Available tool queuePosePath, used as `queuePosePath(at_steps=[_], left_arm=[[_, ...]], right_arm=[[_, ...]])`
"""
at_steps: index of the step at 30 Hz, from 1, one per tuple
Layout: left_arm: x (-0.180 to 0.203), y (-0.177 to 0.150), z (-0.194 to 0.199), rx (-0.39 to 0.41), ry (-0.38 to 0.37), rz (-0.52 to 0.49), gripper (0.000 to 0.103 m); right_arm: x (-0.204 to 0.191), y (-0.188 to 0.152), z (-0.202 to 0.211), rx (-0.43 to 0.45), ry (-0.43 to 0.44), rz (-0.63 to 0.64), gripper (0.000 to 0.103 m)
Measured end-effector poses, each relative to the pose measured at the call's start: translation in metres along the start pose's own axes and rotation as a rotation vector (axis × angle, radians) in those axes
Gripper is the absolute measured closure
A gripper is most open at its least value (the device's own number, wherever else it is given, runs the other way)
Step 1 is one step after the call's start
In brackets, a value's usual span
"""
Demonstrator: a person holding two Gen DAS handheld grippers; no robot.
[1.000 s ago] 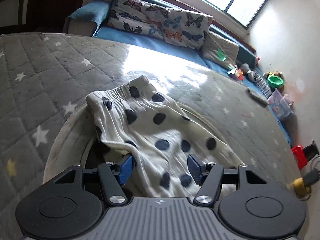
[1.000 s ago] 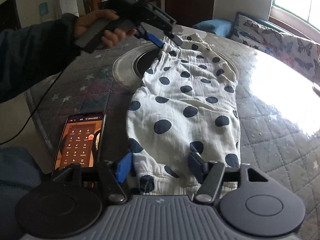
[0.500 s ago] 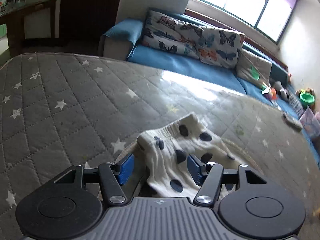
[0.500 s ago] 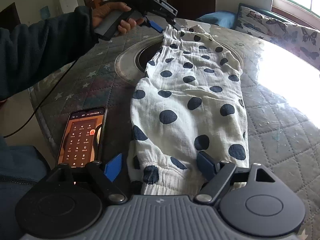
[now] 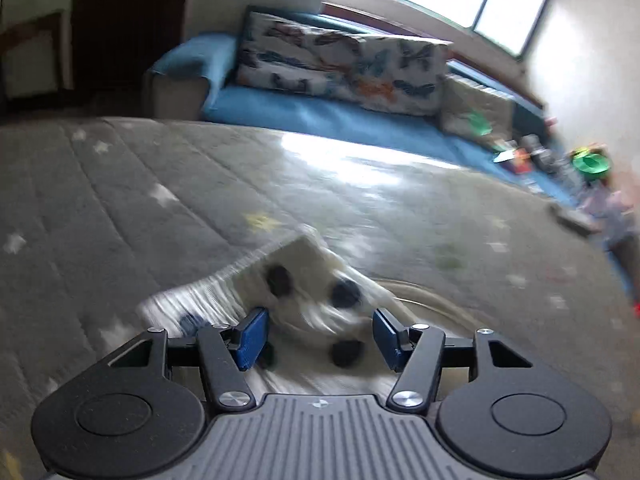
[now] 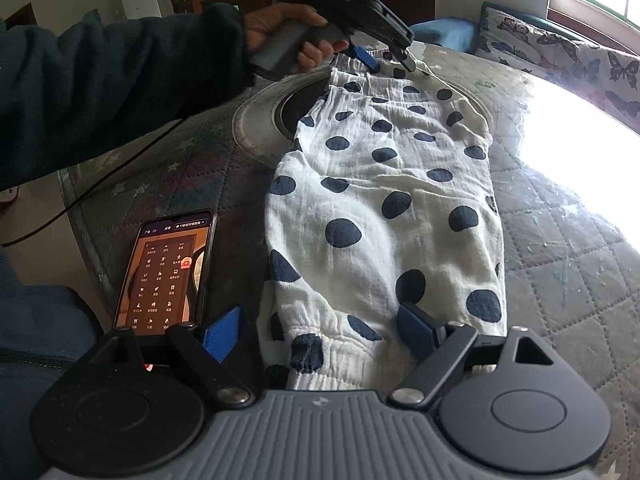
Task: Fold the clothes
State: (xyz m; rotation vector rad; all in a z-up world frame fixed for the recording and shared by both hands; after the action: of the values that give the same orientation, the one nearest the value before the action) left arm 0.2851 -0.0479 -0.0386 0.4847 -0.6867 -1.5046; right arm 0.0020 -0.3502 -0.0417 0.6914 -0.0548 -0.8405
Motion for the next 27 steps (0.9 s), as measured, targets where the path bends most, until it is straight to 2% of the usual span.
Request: queuePosePath(at_steps=[5, 10, 15, 20, 24, 27], left_arm=[[0.0, 0.01, -0.006, 0.014, 0.045, -0.017, 0.046], [-0.004, 0.014, -0.007, 0.024, 0.029, 0.04, 0.046], [-0.006, 0.017, 0.002, 0.012, -0.036, 0.103, 0.043], [0.007, 0.022, 0.012, 0.046, -0.132, 0.104, 0.043], [0.01, 0.018, -0.007, -0.001, -0.091, 0.08, 0.043], [0.008, 0.017, 0.001, 0.025, -0.146, 0.104, 0.043]], right_arm=[[-0.002, -0.001, -0.002, -0.002, 0.0, 0.005, 0.014], [-0.003, -0.001, -0.004, 0.001, -0.003, 0.01, 0.013], [-0.004, -0.002, -0.006, 0.01, 0.001, 0.005, 0.012], [-0.005, -0.001, -0.007, 0.016, 0.011, -0.007, 0.012], [-0.007, 0.001, -0.009, 0.015, 0.011, -0.007, 0.011], [-0.008, 0.002, -0.01, 0.015, 0.009, -0.009, 0.011]])
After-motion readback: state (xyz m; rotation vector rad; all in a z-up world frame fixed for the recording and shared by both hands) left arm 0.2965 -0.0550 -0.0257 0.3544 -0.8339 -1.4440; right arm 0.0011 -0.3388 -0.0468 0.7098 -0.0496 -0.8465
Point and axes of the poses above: each gripper's, at about its wrist camera, not at the fingertips, and z roughly against the way its jaws point, x to its right, y to its top, the point moved 9 cm from there along -z, roughly the way its jaws point, and after that the axes turned 10 degrees about -z, right-handed, at the moved point
